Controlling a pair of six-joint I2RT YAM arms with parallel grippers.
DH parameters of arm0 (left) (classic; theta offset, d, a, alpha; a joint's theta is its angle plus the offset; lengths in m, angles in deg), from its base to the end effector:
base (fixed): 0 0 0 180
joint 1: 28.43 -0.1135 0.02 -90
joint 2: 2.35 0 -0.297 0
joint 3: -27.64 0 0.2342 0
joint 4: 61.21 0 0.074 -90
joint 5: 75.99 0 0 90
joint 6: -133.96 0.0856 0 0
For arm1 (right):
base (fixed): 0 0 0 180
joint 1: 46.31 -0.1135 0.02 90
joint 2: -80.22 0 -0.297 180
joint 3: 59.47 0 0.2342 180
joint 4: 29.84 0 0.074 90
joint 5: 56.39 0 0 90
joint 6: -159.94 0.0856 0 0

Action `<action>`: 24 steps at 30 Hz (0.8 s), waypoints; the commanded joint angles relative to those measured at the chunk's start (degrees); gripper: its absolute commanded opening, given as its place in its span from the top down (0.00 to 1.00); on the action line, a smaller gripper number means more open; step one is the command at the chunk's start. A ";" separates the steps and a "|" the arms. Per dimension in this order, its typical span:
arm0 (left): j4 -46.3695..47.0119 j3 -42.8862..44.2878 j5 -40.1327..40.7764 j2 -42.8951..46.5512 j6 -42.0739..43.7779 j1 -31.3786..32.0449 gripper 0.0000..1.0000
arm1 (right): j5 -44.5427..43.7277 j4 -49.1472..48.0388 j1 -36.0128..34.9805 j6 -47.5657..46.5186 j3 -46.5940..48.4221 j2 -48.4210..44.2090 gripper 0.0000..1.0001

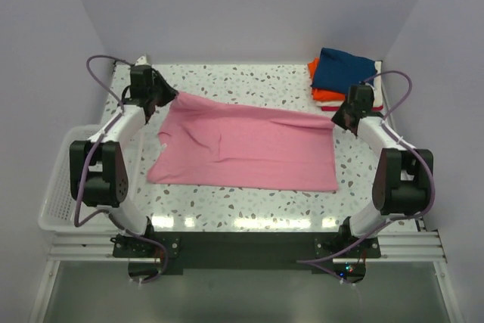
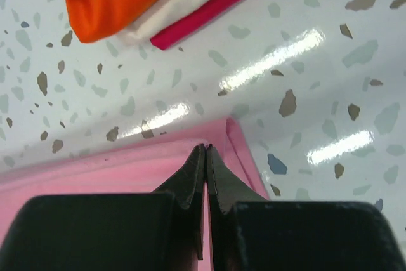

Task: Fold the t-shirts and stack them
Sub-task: Fold the tshirt

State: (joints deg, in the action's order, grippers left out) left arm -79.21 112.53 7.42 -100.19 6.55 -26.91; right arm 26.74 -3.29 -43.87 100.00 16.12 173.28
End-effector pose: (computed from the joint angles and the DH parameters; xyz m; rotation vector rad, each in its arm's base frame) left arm 0.4247 -0.0211 0.2734 -0.5959 2.0676 -0.5226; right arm 0.3728 -0.0261 0.2293 0.7101 2.2237 0.1003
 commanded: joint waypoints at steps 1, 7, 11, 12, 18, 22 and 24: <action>-0.62 -4.64 1.67 6.50 -2.93 -0.55 1.00 | -0.94 2.26 0.29 2.72 -3.18 -4.54 1.00; -2.38 -12.46 2.72 14.76 -5.48 -0.55 1.00 | -2.43 4.11 0.29 3.51 -7.49 -8.68 1.00; -5.45 -15.54 4.30 19.17 -6.18 -0.55 1.00 | -3.32 5.34 0.29 3.77 -8.63 -10.61 1.00; -5.80 -16.07 4.39 19.96 -6.10 -0.55 1.00 | -3.06 5.43 0.29 4.03 -9.33 -11.05 1.00; -6.69 -19.76 4.22 24.27 -6.19 -0.55 1.00 | -3.23 5.87 0.38 4.48 -11.09 -12.63 1.00; -7.12 -20.91 4.57 25.42 -5.66 -0.55 1.00 | -2.79 5.17 0.38 4.83 -12.32 -13.51 1.00; -7.30 -21.26 4.39 25.68 -5.48 -0.55 1.00 | -2.88 5.08 0.46 4.83 -13.02 -13.78 1.00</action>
State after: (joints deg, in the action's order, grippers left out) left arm -86.42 91.94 11.07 -76.54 1.07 -26.91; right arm 25.58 2.30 -43.87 103.85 4.06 161.80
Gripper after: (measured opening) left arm 0.039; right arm 0.011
